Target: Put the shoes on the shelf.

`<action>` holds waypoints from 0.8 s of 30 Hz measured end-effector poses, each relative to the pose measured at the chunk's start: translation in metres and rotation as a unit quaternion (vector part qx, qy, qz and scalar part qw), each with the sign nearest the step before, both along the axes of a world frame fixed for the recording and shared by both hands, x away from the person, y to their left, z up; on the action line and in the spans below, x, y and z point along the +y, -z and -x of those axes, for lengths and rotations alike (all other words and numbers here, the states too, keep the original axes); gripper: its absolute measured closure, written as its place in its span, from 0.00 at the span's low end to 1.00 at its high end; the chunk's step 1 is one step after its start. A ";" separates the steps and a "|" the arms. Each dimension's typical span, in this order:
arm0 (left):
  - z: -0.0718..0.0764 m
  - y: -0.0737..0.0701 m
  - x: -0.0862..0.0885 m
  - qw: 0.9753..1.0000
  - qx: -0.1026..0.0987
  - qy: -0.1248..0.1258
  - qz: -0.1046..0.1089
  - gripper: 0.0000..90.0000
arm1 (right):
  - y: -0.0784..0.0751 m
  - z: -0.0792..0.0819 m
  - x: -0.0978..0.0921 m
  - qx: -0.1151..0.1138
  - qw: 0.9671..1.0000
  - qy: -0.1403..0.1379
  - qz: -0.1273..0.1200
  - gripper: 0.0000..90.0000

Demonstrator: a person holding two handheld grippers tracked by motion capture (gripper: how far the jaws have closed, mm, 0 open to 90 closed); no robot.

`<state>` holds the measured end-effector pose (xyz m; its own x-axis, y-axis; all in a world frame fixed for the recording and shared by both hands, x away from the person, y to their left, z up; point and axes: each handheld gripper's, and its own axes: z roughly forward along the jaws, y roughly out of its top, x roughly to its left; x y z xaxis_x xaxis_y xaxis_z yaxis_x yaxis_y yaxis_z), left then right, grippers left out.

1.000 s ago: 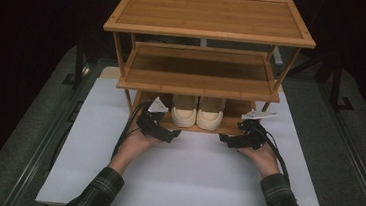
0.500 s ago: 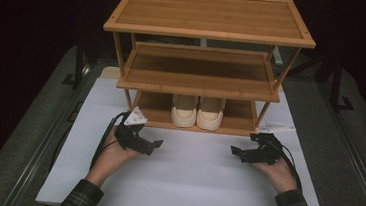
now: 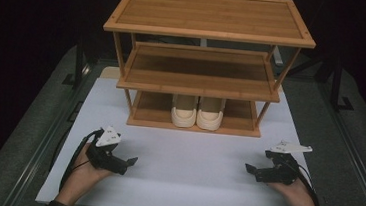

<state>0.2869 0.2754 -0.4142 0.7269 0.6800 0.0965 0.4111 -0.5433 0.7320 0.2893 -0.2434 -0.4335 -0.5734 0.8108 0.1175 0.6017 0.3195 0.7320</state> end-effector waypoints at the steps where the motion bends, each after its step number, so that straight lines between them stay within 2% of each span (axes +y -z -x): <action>1: 0.004 0.002 0.003 1.000 0.002 0.000 -0.003 0.00 | 0.001 0.002 -0.002 0.001 1.000 0.001 0.004 0.07; 7: 0.021 0.016 0.023 1.000 0.013 -0.006 -0.028 0.00 | 0.010 0.013 -0.012 0.011 1.000 0.001 0.030 0.06; 12: 0.028 0.023 0.035 1.000 0.019 -0.016 -0.018 0.00 | 0.017 0.024 -0.022 0.016 0.999 0.005 0.047 0.03; 14: 0.029 0.028 0.037 0.999 0.023 -0.016 -0.025 0.00 | 0.020 0.027 -0.025 0.018 0.998 0.007 0.054 0.03; 15: 0.029 0.031 0.038 0.999 0.029 -0.015 -0.029 0.00 | 0.022 0.029 -0.026 0.008 0.998 0.005 0.056 0.03; 16: 0.029 0.034 0.039 0.999 0.034 -0.015 -0.024 0.00 | 0.024 0.031 -0.026 0.000 0.998 0.004 0.056 0.03; 17: 0.029 0.036 0.042 0.999 0.037 -0.019 -0.007 0.00 | 0.024 0.031 -0.026 0.000 0.998 0.005 0.056 0.03; 18: 0.027 0.037 0.045 0.999 0.049 -0.022 0.003 0.00 | 0.024 0.031 -0.026 0.000 0.998 0.004 0.057 0.03; 24: 0.026 0.037 0.045 0.998 0.053 -0.022 0.003 0.00 | 0.024 0.031 -0.026 -0.001 0.998 0.004 0.059 0.03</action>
